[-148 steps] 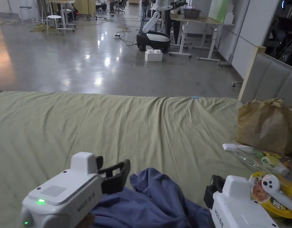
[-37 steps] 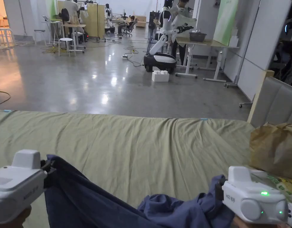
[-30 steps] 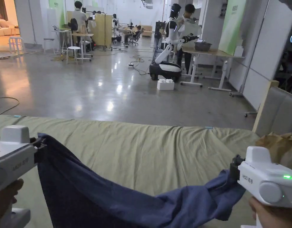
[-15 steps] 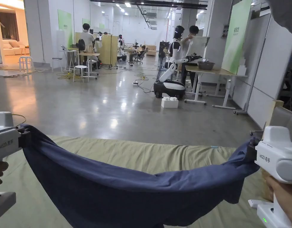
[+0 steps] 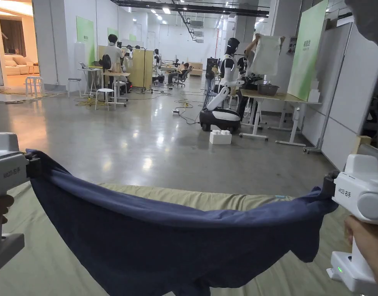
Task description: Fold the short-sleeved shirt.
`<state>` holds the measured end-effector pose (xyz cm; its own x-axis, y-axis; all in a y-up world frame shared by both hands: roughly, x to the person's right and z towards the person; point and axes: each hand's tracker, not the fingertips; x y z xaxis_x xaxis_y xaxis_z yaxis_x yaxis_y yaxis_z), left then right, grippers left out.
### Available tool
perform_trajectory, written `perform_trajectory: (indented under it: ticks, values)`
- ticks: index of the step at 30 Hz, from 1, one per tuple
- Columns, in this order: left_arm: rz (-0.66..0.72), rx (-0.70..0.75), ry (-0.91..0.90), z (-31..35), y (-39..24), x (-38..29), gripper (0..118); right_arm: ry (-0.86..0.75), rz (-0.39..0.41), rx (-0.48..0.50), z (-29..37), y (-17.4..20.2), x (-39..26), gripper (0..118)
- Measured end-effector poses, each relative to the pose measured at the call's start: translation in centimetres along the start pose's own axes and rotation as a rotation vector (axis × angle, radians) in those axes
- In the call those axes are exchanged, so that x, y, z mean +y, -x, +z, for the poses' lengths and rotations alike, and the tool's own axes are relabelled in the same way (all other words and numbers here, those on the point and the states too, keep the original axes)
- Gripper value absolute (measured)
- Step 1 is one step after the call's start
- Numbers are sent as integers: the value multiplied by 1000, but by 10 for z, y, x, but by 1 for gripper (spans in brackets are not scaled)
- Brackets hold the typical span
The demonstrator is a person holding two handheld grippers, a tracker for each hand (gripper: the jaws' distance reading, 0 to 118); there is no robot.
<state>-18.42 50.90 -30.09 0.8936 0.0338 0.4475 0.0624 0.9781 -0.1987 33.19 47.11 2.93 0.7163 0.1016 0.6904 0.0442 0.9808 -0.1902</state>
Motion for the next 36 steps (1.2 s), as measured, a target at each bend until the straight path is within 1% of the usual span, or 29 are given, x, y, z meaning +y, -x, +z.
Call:
perform_trajectory:
  ticks: [3,7,9,12,14,16,20,24,28,32,35,36]
  values:
    - [41,-4,-17,1,3,3,4,-8,8,-6,0,3,5,8]
    - [7,-8,-12,3,1,-7,4,-29,69,-21,9,6,-1,8]
    - [3,-9,-3,5,3,-19,4,2,54,-11,9,3,-12,8]
    - [8,-14,28,9,8,-44,4,33,55,-14,12,0,-35,8]
    - [4,-15,56,14,14,-66,4,57,70,-15,19,-2,-55,8]
    - [1,-14,80,21,18,-87,4,81,88,-5,29,-4,-74,8]
    - [13,-29,125,45,31,-126,4,126,153,16,57,-5,-112,8]
    - [1,-30,159,76,37,-166,4,165,180,30,85,-3,-149,8]
    - [35,-24,226,105,44,-214,4,240,178,51,112,-1,-194,8]
    - [45,-1,339,124,49,-261,4,337,171,61,132,-1,-239,8]
    - [91,13,403,132,59,-286,4,428,139,62,141,-5,-271,8]
    - [94,18,418,133,61,-292,4,423,154,50,141,-6,-277,8]
